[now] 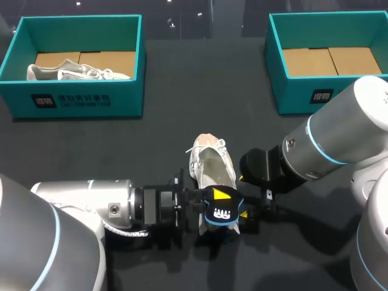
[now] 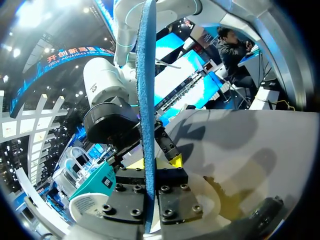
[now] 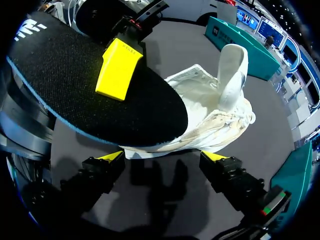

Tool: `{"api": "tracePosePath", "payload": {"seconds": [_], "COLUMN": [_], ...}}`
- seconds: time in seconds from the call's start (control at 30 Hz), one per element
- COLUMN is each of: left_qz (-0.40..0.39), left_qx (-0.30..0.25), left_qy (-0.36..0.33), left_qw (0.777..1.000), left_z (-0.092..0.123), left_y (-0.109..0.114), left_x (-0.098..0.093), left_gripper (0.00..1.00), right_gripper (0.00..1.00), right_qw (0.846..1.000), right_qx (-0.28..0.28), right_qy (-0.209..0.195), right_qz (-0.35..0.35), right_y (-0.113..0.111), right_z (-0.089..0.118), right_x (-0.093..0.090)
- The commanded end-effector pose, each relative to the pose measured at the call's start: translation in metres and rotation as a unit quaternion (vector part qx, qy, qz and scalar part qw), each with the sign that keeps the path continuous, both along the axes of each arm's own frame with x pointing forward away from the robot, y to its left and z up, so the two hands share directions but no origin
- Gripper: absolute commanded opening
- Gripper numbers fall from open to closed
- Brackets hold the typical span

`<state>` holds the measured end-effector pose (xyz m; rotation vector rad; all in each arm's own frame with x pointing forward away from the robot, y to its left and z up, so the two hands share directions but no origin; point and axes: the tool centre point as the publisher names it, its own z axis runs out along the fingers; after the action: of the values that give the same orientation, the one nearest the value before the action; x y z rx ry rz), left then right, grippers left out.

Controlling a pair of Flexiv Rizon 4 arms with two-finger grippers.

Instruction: Take the shoe out of the shoebox, open the shoe tongue, remove and reinsert the insole, then place the shoe into the shoebox

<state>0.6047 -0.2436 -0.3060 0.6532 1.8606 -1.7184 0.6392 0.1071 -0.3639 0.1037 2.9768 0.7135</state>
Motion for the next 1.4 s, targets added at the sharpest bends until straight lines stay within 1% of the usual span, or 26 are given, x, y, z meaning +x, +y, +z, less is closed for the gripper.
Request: {"api": "tracePosePath", "payload": {"seconds": [0.03, 0.37, 0.8, 0.97, 1.4], "left_qz": [0.001, 0.006, 0.013, 0.019, 0.031], "left_qx": [0.003, 0.009, 0.015, 0.019, 0.034], "left_qy": [-0.003, -0.005, 0.002, 0.006, 0.009], "left_qw": [1.000, 1.000, 1.000, 1.000, 0.999], "left_z": [-0.003, -0.008, -0.016, -0.018, -0.033], "left_y": [0.000, 0.004, 0.005, 0.005, 0.007], "left_x": [0.002, 0.008, 0.017, 0.025, 0.036], "left_gripper": [0.00, 0.00, 0.00, 0.00, 0.00], "right_gripper": [1.00, 1.00, 1.00, 1.00, 1.00], "right_qw": [1.000, 1.000, 1.000, 1.000, 1.000], "right_qx": [-0.001, -0.001, -0.001, -0.001, -0.001], "right_qy": [-0.001, -0.001, -0.001, -0.001, -0.001], "right_qz": [-0.001, -0.001, -0.001, -0.001, -0.001], "right_y": [0.000, 0.000, 0.000, 0.000, 0.000], "right_z": [0.000, 0.000, 0.000, 0.000, 0.000], "right_x": [-0.001, -0.001, -0.001, -0.001, -0.001]}}
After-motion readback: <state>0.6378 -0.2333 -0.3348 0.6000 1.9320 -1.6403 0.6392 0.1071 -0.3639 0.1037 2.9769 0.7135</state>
